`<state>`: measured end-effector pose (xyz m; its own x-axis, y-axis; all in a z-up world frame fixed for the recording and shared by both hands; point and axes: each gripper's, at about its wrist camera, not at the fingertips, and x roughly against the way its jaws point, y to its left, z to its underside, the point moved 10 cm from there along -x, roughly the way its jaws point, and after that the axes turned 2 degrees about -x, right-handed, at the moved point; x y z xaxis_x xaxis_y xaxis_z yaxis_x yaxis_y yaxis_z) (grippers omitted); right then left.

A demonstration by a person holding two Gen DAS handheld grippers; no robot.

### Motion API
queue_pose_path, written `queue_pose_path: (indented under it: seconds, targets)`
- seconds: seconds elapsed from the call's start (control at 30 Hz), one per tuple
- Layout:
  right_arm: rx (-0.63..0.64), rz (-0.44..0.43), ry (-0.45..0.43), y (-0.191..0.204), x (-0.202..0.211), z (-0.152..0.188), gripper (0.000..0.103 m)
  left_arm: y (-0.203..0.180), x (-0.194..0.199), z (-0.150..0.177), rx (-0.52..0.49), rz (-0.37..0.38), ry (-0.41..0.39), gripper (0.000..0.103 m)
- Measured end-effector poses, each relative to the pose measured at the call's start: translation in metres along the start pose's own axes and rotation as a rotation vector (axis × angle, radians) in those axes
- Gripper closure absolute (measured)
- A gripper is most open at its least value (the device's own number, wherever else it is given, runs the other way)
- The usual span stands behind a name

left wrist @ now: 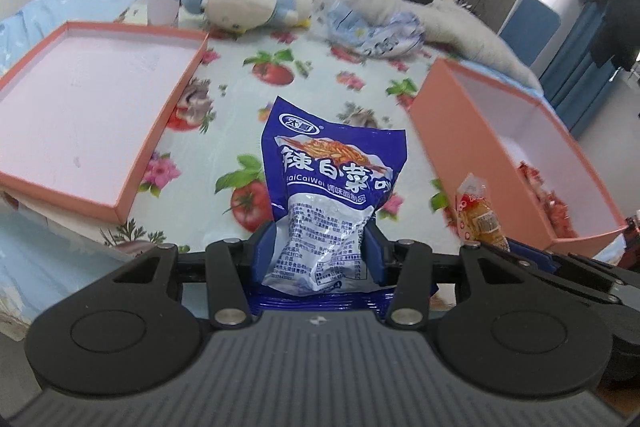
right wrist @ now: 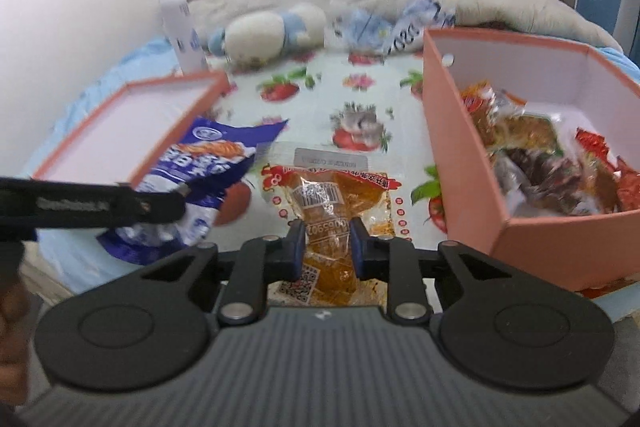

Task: Organize snacks
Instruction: 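Carry the blue bag and bread packet over the deep pink box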

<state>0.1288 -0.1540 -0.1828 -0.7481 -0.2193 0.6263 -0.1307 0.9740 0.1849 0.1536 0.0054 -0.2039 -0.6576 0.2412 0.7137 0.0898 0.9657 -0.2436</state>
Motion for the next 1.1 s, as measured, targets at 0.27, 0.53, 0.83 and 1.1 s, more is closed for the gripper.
queue_pose_path:
  seconds: [0.27, 0.53, 0.83, 1.1]
  targets:
    - [-0.023, 0.01, -0.076, -0.006, 0.051, -0.017, 0.077, -0.029, 0.04, -0.017, -0.014, 0.06, -0.056, 0.051]
    - [-0.048, 0.072, -0.135, -0.034, 0.083, -0.028, 0.077, -0.08, 0.045, -0.024, -0.078, 0.132, -0.08, 0.051]
    - [-0.081, 0.15, -0.172, -0.077, 0.101, -0.033, 0.077, -0.142, 0.029, -0.03, -0.142, 0.227, -0.058, 0.051]
    - [-0.146, 0.224, -0.191, -0.126, 0.097, -0.041, 0.077, -0.193, 0.003, -0.053, -0.162, 0.294, -0.058, 0.051]
